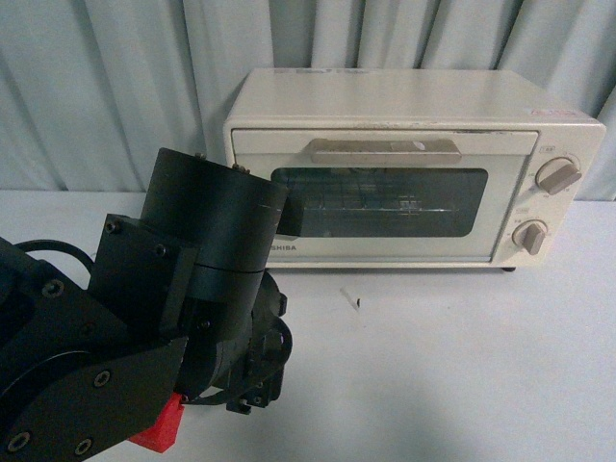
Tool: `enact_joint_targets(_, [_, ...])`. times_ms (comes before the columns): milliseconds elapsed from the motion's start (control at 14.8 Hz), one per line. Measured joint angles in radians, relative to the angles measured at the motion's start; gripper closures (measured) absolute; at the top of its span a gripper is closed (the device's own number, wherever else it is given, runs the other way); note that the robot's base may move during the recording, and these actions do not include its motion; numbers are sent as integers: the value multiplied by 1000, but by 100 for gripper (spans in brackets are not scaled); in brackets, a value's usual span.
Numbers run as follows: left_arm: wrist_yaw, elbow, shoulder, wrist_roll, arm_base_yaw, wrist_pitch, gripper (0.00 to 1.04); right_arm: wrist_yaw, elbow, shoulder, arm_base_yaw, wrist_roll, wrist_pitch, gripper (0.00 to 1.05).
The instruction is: Open oven
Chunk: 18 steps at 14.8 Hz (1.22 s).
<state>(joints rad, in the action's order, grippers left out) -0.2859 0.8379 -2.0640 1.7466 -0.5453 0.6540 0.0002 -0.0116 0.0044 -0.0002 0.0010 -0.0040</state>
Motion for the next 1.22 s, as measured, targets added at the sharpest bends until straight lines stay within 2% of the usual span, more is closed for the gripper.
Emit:
enact_joint_targets(473, [26, 21, -72, 0, -43, 51, 7, 0, 0, 0, 0, 0, 0, 6])
enact_joint_targets(1216, [26, 13, -100, 0, -60, 88, 7, 0, 0, 0, 0, 0, 0, 6])
